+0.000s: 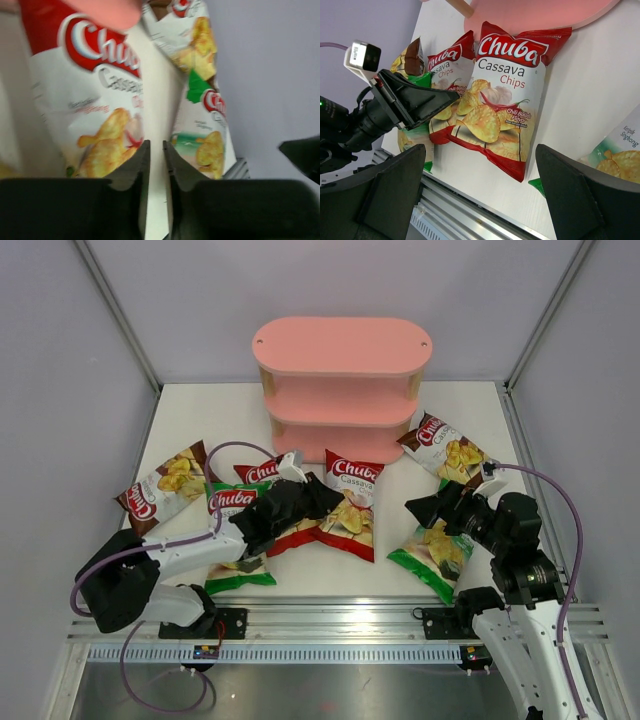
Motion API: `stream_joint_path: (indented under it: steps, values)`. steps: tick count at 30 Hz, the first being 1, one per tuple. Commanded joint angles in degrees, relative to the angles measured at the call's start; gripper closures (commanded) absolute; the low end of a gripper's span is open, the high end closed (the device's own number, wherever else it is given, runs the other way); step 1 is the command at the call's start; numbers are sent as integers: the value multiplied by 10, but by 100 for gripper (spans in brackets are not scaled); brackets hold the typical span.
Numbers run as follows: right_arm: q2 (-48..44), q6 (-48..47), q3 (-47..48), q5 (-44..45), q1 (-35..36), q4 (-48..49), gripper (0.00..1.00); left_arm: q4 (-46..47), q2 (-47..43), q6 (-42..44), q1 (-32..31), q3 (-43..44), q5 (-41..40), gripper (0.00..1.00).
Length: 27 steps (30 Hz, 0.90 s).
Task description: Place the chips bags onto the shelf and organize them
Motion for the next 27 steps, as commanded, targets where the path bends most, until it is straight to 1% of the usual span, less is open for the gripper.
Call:
stream_joint_path:
  steps: [1,2,3,4,5,7,9,10,11,14,16,17,22,24,25,27]
  values:
    - [2,-16,14,-1,-2,6,1,-78,1,5,-7,12,-80,76]
    - [2,-20,16,5,-2,1,1,-102,-13,12,-8,8,-101,69]
    - [2,-23,17,7,-2,-3,1,-111,-18,17,-8,8,-105,60]
    - [1,-25,17,8,-2,-4,0,-121,-24,22,-8,8,-113,49]
    - [2,-25,16,9,-2,-3,1,-125,-29,38,-8,8,-111,44]
    - [3,-23,12,5,-2,5,0,-127,-24,52,-8,15,-101,30]
    - [7,-21,9,0,-2,10,1,-121,-4,69,-8,23,-68,22]
    - [8,-17,8,-1,-2,14,0,-123,4,72,-8,28,-55,16]
    - [9,-17,8,-4,-2,14,1,-139,16,75,-8,33,-47,14]
    - [9,-21,12,-4,-2,8,0,-125,36,70,-8,17,-25,9]
    - [7,-26,19,-2,-2,0,0,-124,46,72,-8,11,-14,9]
    - [6,-27,20,-2,-2,-1,1,-120,48,74,-8,10,-7,6]
    - [10,-26,23,-4,-2,0,0,-126,69,81,-8,25,25,5]
    - [10,-24,22,-4,-2,2,1,-139,76,78,-11,34,26,5]
    - [11,-24,22,-7,-2,2,1,-168,78,76,-13,41,20,5]
    - [10,-25,22,-6,-2,-3,1,-191,71,72,-25,51,-6,1]
